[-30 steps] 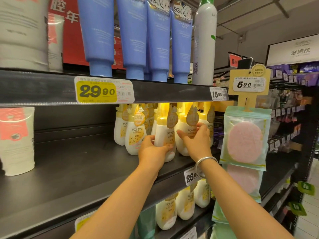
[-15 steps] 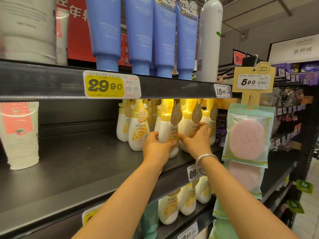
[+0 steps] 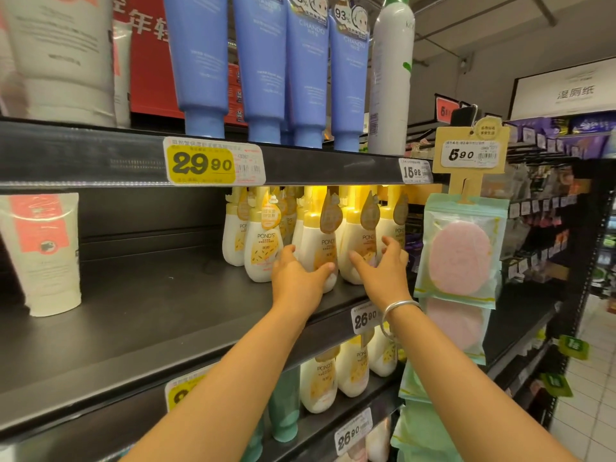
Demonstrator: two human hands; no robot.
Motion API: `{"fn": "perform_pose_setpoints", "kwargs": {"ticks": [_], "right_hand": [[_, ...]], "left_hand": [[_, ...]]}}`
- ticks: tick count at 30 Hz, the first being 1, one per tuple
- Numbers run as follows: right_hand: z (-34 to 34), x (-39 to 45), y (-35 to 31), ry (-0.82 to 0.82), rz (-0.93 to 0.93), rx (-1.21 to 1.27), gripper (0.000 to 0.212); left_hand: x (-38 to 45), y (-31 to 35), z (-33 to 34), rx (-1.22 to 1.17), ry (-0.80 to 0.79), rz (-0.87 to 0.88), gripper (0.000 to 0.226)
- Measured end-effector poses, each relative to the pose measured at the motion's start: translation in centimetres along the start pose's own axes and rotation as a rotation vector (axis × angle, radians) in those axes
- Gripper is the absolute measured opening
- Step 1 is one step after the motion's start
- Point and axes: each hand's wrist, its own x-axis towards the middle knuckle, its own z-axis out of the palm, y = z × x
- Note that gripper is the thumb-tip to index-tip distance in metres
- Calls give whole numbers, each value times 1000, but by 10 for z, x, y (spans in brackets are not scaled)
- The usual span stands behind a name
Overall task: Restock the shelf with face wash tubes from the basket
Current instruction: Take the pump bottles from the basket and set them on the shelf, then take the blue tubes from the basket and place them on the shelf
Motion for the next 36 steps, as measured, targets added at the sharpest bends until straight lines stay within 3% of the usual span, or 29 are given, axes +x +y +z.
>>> {"fn": "perform_pose_setpoints", "kwargs": {"ticks": [3,7,9,12,15,24,29,33,36], "right_hand": [[-16,-23,2,50,-72,56,53],[-40,-64,8,17,-111,213,12],[-54,-87,15,-34,-73,246,5],[-75,-128,37,-128,-44,274,19],[-99,-178,65,-231,27,276,19],[-155,-323,202,-519,569,205,17],[-186,-409,271,-496,885,168,20],[-211,-473,315,-411,1028,107,26],[-219,-518,341,-363,1135,60,18]], "left_hand": [[-24,5,-2,-10,92,94,48],[-71,9,0,-206,10,105,4],[-98,3,4,-273,-35,53,8],[-144,-16,15,-305,-97,-20,11],[-192,-39,29,-297,-164,-155,12],[-350,-134,74,-202,-299,-672,17],[-430,-189,85,-173,-406,-912,22],[-477,-230,89,-166,-480,-1055,24],[-506,-261,89,-181,-541,-1119,22]]}}
